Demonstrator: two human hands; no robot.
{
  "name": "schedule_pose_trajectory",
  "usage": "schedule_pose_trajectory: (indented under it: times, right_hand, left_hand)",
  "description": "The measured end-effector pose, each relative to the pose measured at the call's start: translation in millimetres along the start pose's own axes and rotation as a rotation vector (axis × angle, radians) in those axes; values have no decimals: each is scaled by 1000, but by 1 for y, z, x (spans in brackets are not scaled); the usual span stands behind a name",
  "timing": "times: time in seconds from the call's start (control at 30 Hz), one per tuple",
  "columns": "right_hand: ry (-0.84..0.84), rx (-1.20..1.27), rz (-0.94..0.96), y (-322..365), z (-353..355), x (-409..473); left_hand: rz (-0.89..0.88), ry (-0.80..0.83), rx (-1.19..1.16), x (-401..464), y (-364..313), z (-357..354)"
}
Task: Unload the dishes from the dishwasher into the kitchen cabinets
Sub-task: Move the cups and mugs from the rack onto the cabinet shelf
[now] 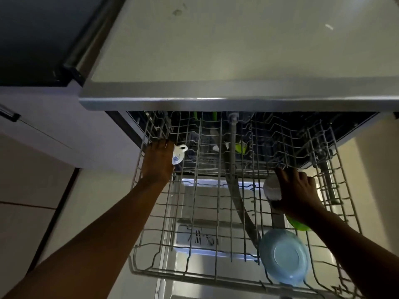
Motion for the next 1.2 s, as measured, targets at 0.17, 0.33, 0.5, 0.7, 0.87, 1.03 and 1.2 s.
schedule_pose_trajectory:
  times: [0.17, 0.33, 0.5, 0.7, 0.87, 1.03, 1.2]
  right_hand:
    - [-238, 107, 41, 14, 27, 0]
    - [-311, 177, 71, 36, 25, -9]
    - [-351, 241, 82, 56, 35, -22]
    - [-460, 285, 179, 131, 95, -42]
    - [-585, 283, 321, 232, 171, -82]
    - [-703, 326, 421, 344, 268, -135]
    - [-863, 522, 542, 444, 390, -190]
  left_hand:
    - [-53, 52, 209, 33, -7, -11]
    - [-128, 123, 334, 46, -7, -26]
    - [-68, 95, -100, 18, -7, 14]
    - [-132, 135, -381, -39, 16, 94]
    - [-81, 75, -465, -105, 75, 198]
    - [-60, -32, -649, -184, 154, 342]
    - [-35, -302, -703, -254, 245, 508]
Point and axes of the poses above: each hand's wrist, its own x-axis towards the middle knuckle, its own z-axis out of the back of the hand, y = z × x, the point moved 9 cm from there along x, towards the middle knuckle, and after that the axes turned 12 degrees about z, right-handed, at the moved point
